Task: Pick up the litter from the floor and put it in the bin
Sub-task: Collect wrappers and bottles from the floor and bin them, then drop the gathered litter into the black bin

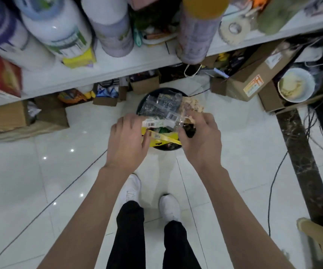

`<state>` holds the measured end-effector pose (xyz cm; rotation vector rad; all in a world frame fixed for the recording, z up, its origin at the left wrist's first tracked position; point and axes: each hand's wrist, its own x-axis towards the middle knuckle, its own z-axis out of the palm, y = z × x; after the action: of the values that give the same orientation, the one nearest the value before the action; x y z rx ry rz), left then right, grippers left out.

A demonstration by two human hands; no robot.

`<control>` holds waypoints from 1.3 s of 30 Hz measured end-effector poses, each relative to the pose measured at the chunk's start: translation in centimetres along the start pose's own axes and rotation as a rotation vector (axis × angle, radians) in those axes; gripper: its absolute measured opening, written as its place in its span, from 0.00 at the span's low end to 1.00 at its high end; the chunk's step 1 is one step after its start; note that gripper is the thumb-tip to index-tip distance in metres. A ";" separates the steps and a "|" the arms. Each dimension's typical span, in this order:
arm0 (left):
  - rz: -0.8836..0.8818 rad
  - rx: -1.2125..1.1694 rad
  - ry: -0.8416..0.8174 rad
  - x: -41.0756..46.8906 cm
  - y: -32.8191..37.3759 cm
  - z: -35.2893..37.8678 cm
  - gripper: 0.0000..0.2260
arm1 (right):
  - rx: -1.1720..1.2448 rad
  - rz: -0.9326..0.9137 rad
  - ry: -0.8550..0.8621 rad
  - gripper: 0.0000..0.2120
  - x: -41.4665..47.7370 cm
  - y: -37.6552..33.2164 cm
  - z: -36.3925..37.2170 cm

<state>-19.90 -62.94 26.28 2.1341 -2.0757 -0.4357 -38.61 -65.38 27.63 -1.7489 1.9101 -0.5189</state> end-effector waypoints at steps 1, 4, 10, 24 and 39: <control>-0.029 -0.009 0.020 -0.8 0.1 -1.5 0.14 | -0.003 -0.054 0.008 0.20 -0.3 -1.3 -0.9; -0.128 -0.006 0.065 -4.1 -0.3 -5.8 0.15 | -0.007 -0.181 -0.019 0.21 -1.4 -5.6 -2.8; -0.360 -0.040 0.194 -12.3 -4.7 -12.8 0.17 | -0.033 -0.473 -0.117 0.22 -5.7 -15.9 -2.7; -1.026 -0.107 0.334 -44.5 -22.5 -15.9 0.17 | -0.178 -1.018 -0.551 0.20 -31.7 -33.6 12.9; -1.564 -0.200 0.469 -79.0 -34.7 -13.7 0.16 | -0.185 -1.340 -0.889 0.21 -64.6 -44.9 28.0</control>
<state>16.48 15.64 38.10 2.8292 0.1471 -0.1668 17.63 -4.51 37.93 -2.5676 0.0440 0.0889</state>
